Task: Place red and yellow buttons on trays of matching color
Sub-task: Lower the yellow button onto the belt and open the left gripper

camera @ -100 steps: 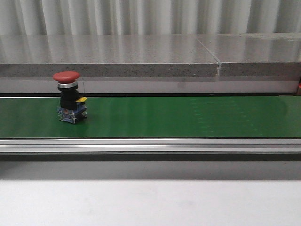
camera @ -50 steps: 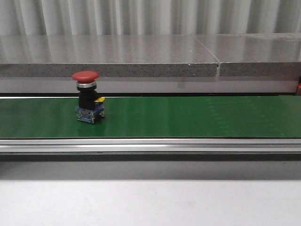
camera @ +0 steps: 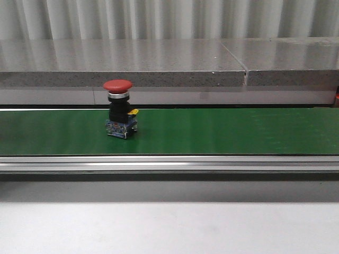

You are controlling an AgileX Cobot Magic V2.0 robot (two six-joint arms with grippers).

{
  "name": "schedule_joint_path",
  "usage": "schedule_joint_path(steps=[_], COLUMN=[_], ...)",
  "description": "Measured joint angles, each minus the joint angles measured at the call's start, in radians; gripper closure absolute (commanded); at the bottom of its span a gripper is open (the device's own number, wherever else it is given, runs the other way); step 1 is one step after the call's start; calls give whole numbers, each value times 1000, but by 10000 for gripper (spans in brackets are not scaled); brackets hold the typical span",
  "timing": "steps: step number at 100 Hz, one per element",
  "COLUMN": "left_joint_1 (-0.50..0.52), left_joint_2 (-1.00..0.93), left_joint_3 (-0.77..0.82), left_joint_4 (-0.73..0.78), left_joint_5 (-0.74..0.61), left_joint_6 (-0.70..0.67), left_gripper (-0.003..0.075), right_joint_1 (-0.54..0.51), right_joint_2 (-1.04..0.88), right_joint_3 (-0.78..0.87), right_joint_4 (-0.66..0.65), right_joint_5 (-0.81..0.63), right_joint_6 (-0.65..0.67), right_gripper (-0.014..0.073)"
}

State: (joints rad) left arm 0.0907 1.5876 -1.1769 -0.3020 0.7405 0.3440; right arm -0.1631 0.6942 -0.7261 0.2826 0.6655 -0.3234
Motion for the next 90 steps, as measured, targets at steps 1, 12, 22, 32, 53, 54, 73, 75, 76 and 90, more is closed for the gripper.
schedule_joint_path(steps=[1, 12, 22, 32, 53, 54, 73, 75, 76, 90], left_joint_1=[-2, -23, -35, -47, -60, -60, -61, -61, -61, -61], left_joint_2=[0, 0, 0, -2, -6, -6, -6, -6, -6, -6], left_joint_3=[3, 51, 79, 93, 100, 100, 102, 102, 102, 102], left_joint_4=[0, 0, 0, 0, -4, -4, -10, -9, -9, -9], left_joint_5=[-4, -33, -52, -69, -79, -79, -73, -73, -72, -61], left_joint_6=[0, 0, 0, 0, 0, 0, 0, 0, 0, 0], left_gripper=[740, 740, 740, 740, 710, 699, 355, 302, 285, 13], right_joint_1=[0, 0, 0, 0, 0, 0, 0, 0, 0, 0], right_joint_2=[0, 0, 0, 0, 0, 0, 0, 0, 0, 0], right_joint_3=[0, 0, 0, 0, 0, 0, 0, 0, 0, 0], right_joint_4=[0, 0, 0, 0, 0, 0, 0, 0, 0, 0], right_joint_5=[0, 0, 0, 0, 0, 0, 0, 0, 0, 0], right_joint_6=[0, 0, 0, 0, 0, 0, 0, 0, 0, 0], right_gripper=[662, 662, 662, 662, 662, 662, 662, 662, 662, 662])
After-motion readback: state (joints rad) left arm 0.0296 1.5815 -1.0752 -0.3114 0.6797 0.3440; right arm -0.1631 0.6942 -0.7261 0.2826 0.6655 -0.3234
